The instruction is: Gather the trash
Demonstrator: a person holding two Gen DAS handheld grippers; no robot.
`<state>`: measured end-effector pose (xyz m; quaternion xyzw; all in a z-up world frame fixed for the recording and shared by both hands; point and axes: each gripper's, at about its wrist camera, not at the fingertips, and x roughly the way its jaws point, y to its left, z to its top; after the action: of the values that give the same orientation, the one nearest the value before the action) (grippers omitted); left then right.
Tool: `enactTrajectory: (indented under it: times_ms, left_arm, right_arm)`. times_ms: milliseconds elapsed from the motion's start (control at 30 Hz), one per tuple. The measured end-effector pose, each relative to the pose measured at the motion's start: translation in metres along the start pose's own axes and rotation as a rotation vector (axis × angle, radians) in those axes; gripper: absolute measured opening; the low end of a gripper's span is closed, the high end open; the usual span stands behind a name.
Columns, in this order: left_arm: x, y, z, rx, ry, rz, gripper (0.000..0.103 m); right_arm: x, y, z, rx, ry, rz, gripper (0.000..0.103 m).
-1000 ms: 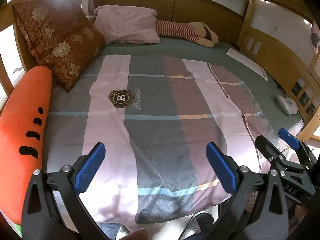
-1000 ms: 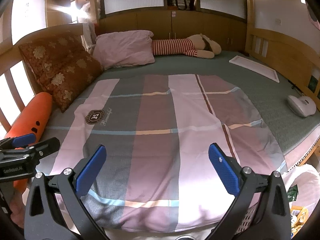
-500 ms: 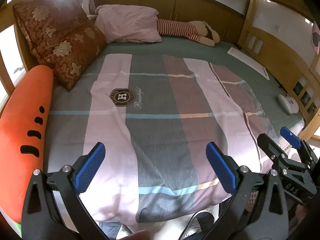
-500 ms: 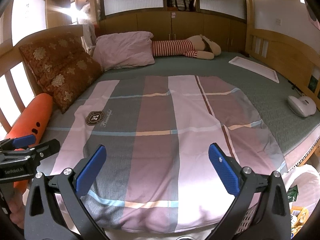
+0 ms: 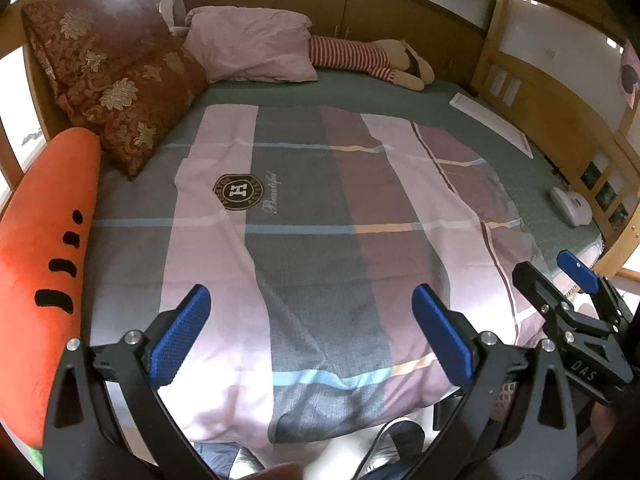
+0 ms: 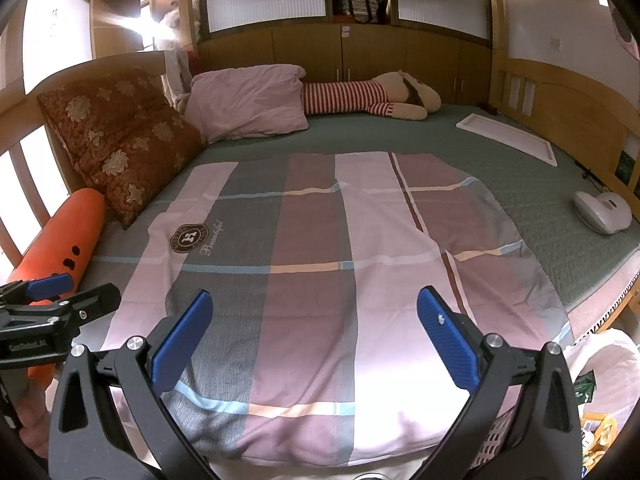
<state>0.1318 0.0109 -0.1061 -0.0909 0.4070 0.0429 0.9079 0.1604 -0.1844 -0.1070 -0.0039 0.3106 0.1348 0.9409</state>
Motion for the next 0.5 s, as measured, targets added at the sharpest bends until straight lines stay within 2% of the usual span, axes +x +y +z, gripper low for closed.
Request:
enactTrajectory:
  times_ms: [500]
  left_arm:
    - [0.0038,-0.0039,-0.0018,0.014,0.019,0.014,0.100]
  right_arm:
    - [0.0006,0.0010,-0.0002,-0.001,-0.001,-0.002,0.100]
